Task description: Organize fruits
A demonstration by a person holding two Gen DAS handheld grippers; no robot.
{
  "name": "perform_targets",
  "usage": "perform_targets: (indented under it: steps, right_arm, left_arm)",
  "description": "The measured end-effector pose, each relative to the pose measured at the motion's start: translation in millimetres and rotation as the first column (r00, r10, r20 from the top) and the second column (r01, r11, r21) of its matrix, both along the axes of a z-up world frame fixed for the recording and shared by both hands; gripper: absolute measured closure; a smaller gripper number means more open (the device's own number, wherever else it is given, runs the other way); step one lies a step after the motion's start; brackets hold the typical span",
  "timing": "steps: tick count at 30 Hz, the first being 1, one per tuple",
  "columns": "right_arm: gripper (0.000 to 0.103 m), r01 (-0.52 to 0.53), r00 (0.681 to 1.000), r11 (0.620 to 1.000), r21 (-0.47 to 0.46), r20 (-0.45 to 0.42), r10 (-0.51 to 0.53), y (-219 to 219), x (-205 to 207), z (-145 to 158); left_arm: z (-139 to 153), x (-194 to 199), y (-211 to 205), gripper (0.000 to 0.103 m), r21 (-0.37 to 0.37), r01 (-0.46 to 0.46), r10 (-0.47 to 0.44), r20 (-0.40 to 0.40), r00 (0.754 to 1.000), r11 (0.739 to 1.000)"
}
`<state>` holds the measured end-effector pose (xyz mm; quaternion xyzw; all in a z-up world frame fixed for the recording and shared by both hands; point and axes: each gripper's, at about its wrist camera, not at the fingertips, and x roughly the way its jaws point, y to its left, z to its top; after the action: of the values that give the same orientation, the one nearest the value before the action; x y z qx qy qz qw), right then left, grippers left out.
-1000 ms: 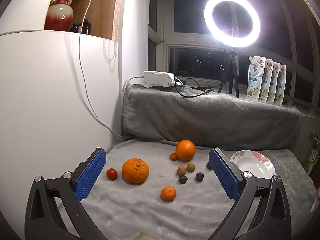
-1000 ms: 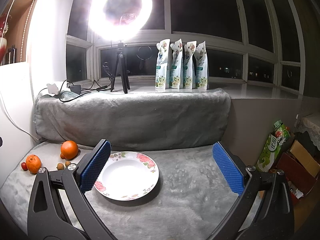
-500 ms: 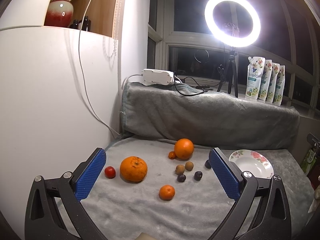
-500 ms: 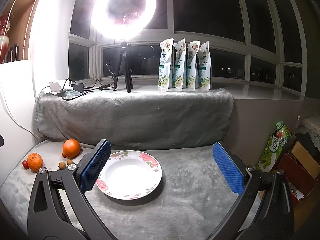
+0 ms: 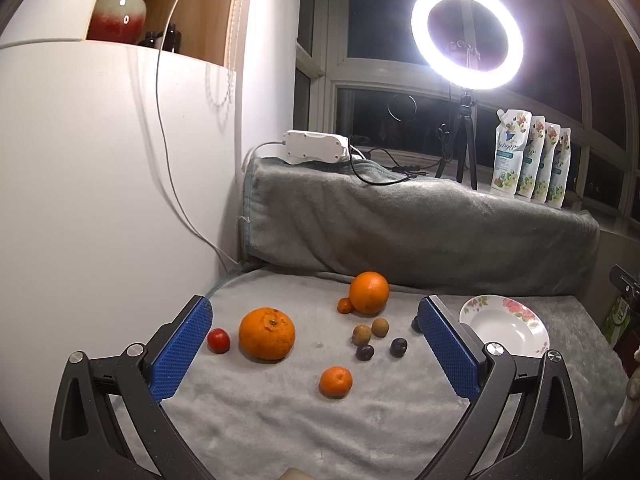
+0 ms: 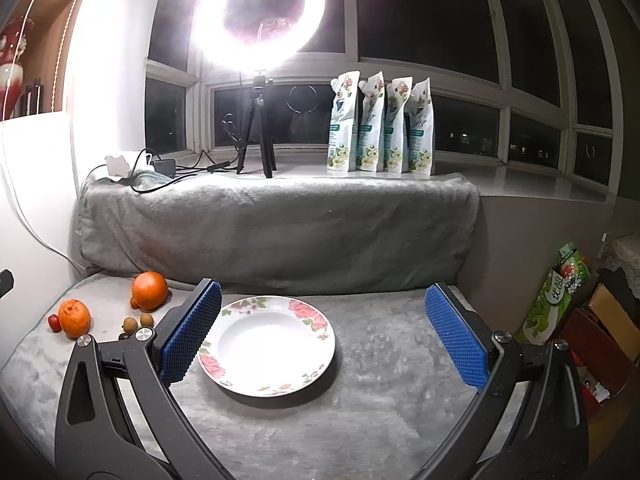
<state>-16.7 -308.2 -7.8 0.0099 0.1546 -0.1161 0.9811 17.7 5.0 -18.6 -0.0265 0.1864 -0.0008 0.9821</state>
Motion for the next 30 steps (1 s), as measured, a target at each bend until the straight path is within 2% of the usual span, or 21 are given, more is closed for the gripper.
perform_targets:
  steps: [8, 15, 21, 26, 30]
  right_arm:
    - [0.0, -0.062, 0.998, 0.998, -0.007, -0.022, 0.062, 16, 12, -3]
    - [0.0, -0.19, 0.978, 0.981, 0.046, -0.075, 0.193, 32, 34, -13]
    - [0.0, -0.299, 0.943, 0.948, 0.108, -0.119, 0.311, 53, 58, -21]
    - [0.0, -0.365, 0.913, 0.924, 0.111, -0.149, 0.379, 74, 74, -28]
    - [0.001, -0.424, 0.876, 0.894, 0.144, -0.184, 0.445, 87, 89, -31]
  left_arm:
    - [-10, 7, 13, 0.001, -0.027, 0.0, -0.001, -0.025, 1.0, 1.0]
    - [-27, 8, 33, 0.001, -0.05, 0.0, -0.004, -0.067, 0.998, 0.999]
    - [-45, 11, 48, 0.004, -0.072, -0.003, -0.005, -0.124, 0.992, 0.997]
    - [-57, 15, 56, 0.008, -0.108, 0.013, -0.031, -0.165, 0.986, 0.994]
    - [-65, 18, 57, 0.01, -0.128, 0.025, -0.049, -0.186, 0.981, 0.991]
